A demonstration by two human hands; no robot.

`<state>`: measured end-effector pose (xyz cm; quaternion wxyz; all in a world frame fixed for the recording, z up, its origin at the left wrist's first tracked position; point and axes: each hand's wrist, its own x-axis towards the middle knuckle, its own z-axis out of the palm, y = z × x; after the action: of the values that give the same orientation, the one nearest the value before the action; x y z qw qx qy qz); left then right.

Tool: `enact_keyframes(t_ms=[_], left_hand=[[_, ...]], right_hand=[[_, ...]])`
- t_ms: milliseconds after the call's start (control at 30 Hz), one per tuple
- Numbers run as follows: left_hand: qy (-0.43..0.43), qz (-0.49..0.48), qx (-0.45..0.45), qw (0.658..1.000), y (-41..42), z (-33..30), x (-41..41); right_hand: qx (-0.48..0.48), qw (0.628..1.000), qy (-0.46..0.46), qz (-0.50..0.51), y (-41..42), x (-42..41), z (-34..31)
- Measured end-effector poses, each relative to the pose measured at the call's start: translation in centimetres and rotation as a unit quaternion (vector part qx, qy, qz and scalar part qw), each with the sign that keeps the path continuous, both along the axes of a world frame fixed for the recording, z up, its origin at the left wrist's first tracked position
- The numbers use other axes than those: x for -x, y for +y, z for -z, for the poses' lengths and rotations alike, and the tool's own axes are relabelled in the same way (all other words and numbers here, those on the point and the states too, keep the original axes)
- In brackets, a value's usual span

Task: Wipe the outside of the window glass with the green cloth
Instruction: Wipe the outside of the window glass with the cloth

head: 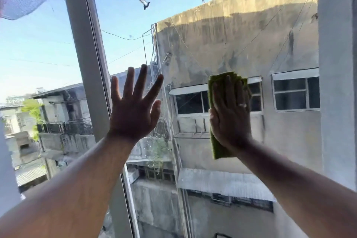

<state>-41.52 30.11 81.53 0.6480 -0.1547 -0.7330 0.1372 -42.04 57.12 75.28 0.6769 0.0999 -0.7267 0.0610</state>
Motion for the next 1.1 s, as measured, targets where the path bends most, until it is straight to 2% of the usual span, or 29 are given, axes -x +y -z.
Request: enact_keyframes(t_ms=[33,67,133,167,200,233,333,400,433,467,533,600,633,667,700,800,867,900,967,1033,1067,1100], left_hand=[[0.002,-0.004,0.002,1.000,-0.2,0.0,0.0],[0.003,-0.007,0.002,1.000,-0.2,-0.1,0.0],[0.002,-0.005,-0.001,1.000,-0.1,0.0,-0.3],[0.002,-0.001,-0.003,1.000,0.0,0.0,-0.4],[0.001,0.001,-0.005,1.000,0.0,0.1,-0.5],[0.002,0.002,-0.006,1.000,0.0,0.0,-0.5],[0.002,0.001,-0.008,1.000,0.1,0.0,-0.6],[-0.001,0.005,-0.006,1.000,0.2,0.0,-0.7],[-0.003,0.005,-0.004,1.000,0.2,-0.2,-0.7],[-0.008,0.000,-0.004,1.000,0.1,-0.3,-0.8],[-0.012,-0.007,-0.003,1.000,-0.1,-0.3,-1.1],[-0.015,-0.006,0.000,1.000,0.2,-0.2,-1.7],[-0.018,-0.004,-0.001,1.000,0.3,-0.2,-1.8],[-0.021,-0.003,-0.004,1.000,0.4,-0.2,-1.8],[-0.022,-0.004,-0.007,1.000,0.4,-0.1,-1.8],[-0.023,-0.010,-0.008,1.000,0.5,0.0,-1.4],[-0.020,-0.013,-0.009,1.000,0.5,0.0,-1.3],[-0.018,-0.014,-0.010,1.000,0.5,0.0,-1.3],[-0.015,-0.012,-0.013,1.000,0.5,0.0,-1.4],[-0.013,-0.006,-0.010,1.000,0.6,-0.2,-1.5],[-0.014,-0.007,-0.009,1.000,0.5,-0.2,-1.5],[-0.016,-0.010,-0.010,1.000,0.4,-0.2,-1.5]], right_hand=[[-0.093,0.996,0.001,-0.015,-1.5,0.0,1.1],[-0.225,0.974,-0.001,-0.013,-1.7,0.0,2.0],[-0.463,0.886,0.005,0.020,1.4,0.0,1.4],[-0.517,0.855,0.013,0.034,3.4,0.1,0.1],[-0.524,0.850,0.020,0.040,4.9,0.1,-1.6],[-0.489,0.871,0.026,0.044,6.0,0.3,-3.4],[-0.245,0.967,0.033,0.064,6.9,0.3,-8.3],[-0.087,0.995,0.027,0.048,3.8,0.0,-9.3],[-0.045,0.998,0.027,0.035,1.5,0.0,-8.9],[-0.048,0.998,0.022,0.019,-0.8,0.1,-7.9],[-0.182,0.983,0.023,-0.006,-3.7,-0.2,-5.0],[-0.374,0.927,0.010,-0.006,-2.6,-0.8,-3.7],[-0.437,0.899,0.015,0.003,-0.9,-0.8,-4.7],[-0.460,0.888,0.024,0.014,0.6,-0.6,-6.3],[-0.435,0.900,0.036,0.021,2.0,-0.3,-8.3],[-0.202,0.979,0.028,0.026,2.9,-0.2,-11.9],[-0.097,0.995,0.019,0.015,-0.4,-0.1,-10.5],[-0.109,0.994,0.018,-0.005,-2.1,0.2,-9.6],[-0.241,0.970,0.009,-0.032,-3.0,0.1,-9.7],[-0.333,0.943,0.026,-0.005,-1.0,0.4,-12.2],[-0.315,0.948,0.039,0.003,0.0,0.4,-13.5],[-0.255,0.966,0.040,-0.005,0.3,0.4,-14.1]])
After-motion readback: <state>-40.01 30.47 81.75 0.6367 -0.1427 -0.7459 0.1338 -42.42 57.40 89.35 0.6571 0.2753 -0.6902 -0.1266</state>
